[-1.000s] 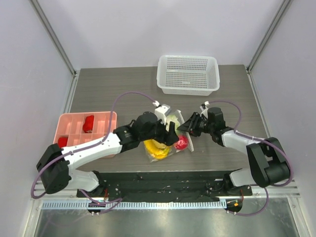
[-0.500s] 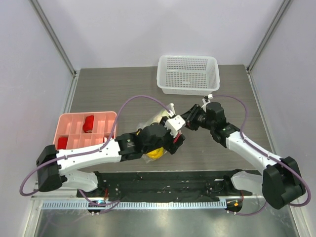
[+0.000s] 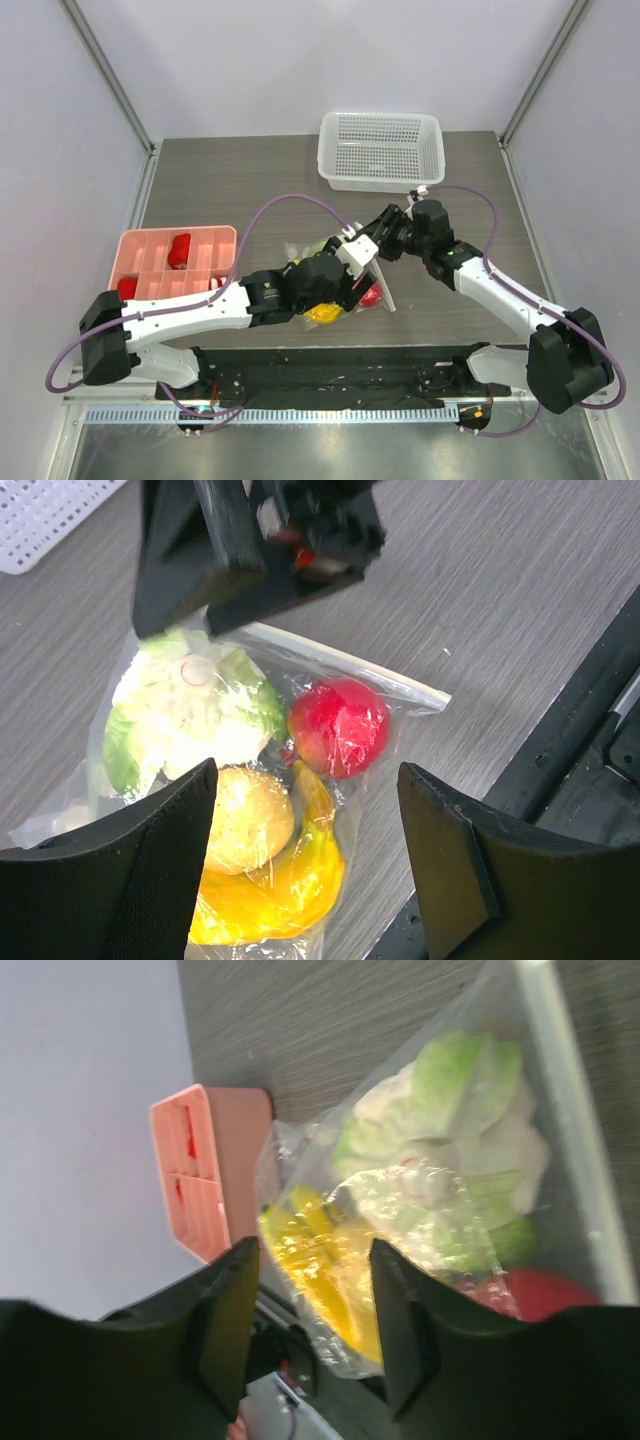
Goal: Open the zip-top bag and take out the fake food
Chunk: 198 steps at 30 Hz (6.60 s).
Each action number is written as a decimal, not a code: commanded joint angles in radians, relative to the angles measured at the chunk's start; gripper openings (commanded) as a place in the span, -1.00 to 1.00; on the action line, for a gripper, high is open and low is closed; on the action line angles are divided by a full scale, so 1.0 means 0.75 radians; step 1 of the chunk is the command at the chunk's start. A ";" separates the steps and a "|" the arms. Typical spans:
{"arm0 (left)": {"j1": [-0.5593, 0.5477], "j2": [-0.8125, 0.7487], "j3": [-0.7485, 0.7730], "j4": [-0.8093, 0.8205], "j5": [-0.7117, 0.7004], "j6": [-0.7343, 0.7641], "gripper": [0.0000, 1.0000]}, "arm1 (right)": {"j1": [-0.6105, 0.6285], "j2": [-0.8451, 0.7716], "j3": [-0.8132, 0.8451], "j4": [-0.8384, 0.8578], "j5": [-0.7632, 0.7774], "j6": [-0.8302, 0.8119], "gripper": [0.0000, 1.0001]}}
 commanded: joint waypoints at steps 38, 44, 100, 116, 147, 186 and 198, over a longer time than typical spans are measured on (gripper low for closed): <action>-0.348 0.318 0.085 0.320 -0.587 0.360 0.19 | -0.167 -0.027 0.072 -0.117 -0.305 -0.023 -0.98; -0.348 0.295 0.033 0.545 -0.712 0.352 0.32 | -0.139 -0.138 0.078 -0.182 -0.118 0.188 -0.98; 0.482 -0.460 0.117 -0.273 0.814 -0.162 -1.00 | -0.306 -0.046 -0.453 1.529 -0.806 -0.549 0.99; 0.503 -0.388 0.148 -0.185 0.992 -0.256 -1.00 | -0.317 0.199 -0.572 1.797 -0.641 -0.473 0.99; 0.595 -0.452 0.011 -0.171 0.988 -0.334 -0.99 | -0.120 0.625 -0.298 2.243 -0.608 -0.231 -0.75; 0.935 0.438 0.772 -0.566 1.622 0.219 0.42 | 0.060 -0.119 -0.071 0.556 -0.512 -0.924 -0.98; 0.924 0.434 0.563 -0.563 1.393 0.037 0.16 | 0.060 -0.113 -0.084 0.572 -0.534 -0.904 -0.98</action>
